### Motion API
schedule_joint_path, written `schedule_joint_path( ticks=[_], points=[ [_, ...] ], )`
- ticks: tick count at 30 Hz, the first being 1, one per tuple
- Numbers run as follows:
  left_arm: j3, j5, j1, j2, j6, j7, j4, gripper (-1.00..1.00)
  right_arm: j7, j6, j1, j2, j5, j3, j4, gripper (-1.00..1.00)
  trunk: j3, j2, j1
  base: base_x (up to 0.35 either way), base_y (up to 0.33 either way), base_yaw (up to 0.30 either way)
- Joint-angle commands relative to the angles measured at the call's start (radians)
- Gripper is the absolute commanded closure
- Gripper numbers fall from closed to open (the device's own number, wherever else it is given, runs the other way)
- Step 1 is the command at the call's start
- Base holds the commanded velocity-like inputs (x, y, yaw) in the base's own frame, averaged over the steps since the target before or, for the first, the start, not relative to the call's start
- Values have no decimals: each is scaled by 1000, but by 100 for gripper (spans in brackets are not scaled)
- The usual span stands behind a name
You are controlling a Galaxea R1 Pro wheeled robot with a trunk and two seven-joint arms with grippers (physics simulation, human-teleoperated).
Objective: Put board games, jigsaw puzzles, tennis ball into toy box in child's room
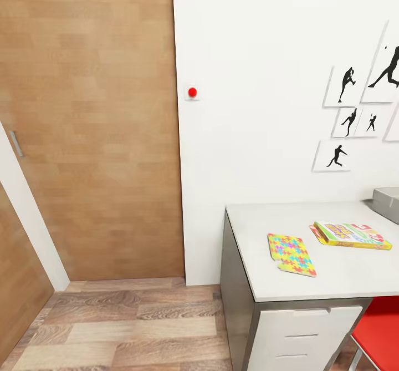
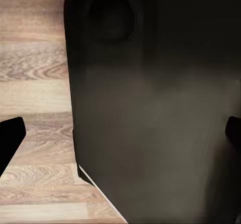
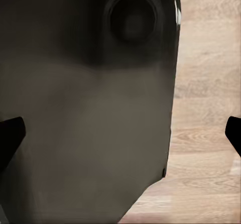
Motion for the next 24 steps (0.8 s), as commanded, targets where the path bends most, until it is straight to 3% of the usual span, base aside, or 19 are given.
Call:
schedule_joint_path(
  ticks=[1,4,24],
  points=[
    [-2,0,-2,-6,2,-2,-6,-100,-2,-6,0,6,-4,-2,1,-100,0,0,0,0,0,0],
    [-2,0,-2,-15,2,-2,-23,-100,-2,-4,0,23,-5,-3,0,-100,0,0,0,0,0,0],
    [-1,0,-2,-12,2,-2,-25,-100,-3,8,0,31,7,3,-2,-100,0,0,0,0,0,0]
  ],
)
